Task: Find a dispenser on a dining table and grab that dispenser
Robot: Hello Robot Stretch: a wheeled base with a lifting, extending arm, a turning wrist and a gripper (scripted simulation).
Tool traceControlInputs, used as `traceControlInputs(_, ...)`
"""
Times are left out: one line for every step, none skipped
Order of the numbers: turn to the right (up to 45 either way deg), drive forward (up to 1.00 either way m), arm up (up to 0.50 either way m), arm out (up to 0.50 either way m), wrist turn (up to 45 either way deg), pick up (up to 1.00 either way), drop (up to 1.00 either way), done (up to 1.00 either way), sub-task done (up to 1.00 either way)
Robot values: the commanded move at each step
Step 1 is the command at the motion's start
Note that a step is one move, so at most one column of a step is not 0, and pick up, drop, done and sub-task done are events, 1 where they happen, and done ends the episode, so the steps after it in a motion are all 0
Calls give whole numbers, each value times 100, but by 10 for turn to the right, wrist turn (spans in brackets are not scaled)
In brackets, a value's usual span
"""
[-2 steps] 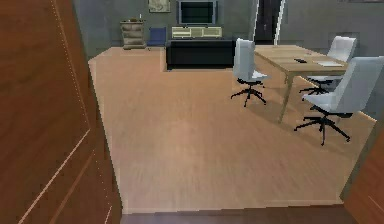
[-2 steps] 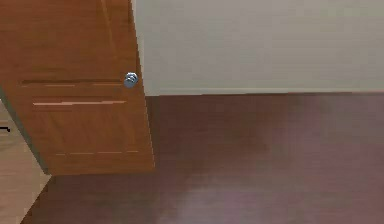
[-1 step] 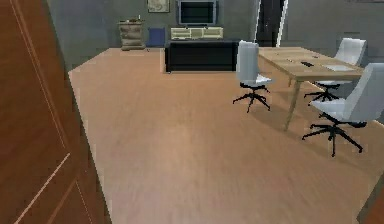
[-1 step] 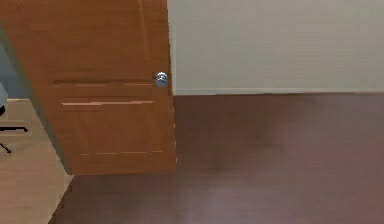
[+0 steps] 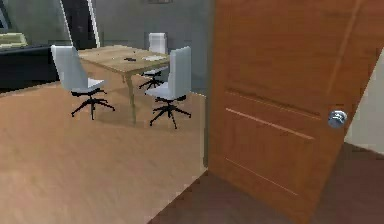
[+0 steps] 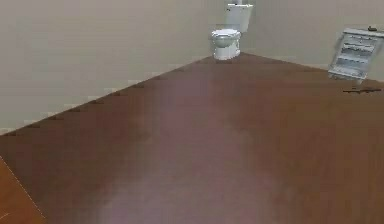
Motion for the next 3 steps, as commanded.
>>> traceControlInputs(390,0,0,0,0,0,0,0,0)
traceControlInputs(0,10,0,0,0,0,0,0,0)
traceControlInputs(-450,0,0,0,0,0,0,0,0)
